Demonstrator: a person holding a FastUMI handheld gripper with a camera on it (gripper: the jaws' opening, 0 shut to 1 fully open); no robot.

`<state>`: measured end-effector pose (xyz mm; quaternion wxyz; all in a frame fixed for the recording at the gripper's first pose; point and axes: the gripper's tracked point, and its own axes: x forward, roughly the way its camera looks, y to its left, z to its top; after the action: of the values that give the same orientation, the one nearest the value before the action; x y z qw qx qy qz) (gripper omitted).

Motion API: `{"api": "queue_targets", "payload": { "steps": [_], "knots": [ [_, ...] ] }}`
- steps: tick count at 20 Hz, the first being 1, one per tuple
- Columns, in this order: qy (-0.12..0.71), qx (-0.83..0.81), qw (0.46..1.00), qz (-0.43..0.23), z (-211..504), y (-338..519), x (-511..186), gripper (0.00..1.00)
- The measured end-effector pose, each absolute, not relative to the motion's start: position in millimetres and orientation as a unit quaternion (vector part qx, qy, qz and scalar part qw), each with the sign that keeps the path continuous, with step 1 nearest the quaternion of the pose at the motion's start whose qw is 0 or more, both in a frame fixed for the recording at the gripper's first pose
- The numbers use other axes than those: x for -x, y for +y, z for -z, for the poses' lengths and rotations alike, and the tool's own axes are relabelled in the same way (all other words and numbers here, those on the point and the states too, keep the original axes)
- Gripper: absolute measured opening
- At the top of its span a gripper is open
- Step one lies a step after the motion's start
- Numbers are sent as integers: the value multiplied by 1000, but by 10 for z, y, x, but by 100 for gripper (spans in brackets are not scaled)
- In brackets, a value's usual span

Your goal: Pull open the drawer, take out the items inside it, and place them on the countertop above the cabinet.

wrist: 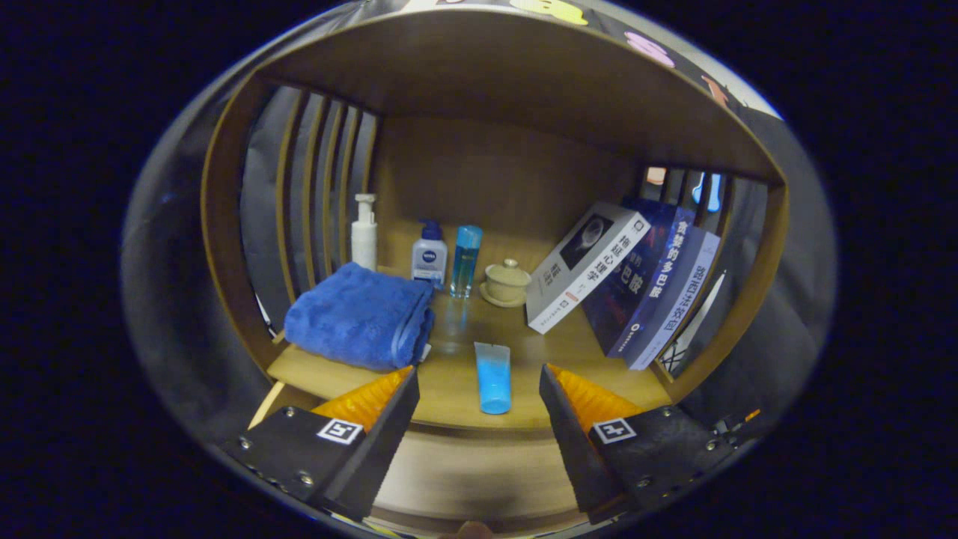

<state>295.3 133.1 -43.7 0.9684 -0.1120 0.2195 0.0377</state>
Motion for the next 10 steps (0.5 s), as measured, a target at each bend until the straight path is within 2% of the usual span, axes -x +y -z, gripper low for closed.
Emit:
{"api": "queue_targets", "payload": {
  "steps": [10],
  "knots": [
    [76, 104, 992, -8, -55, 1205, -2170, 96]
  ]
}}
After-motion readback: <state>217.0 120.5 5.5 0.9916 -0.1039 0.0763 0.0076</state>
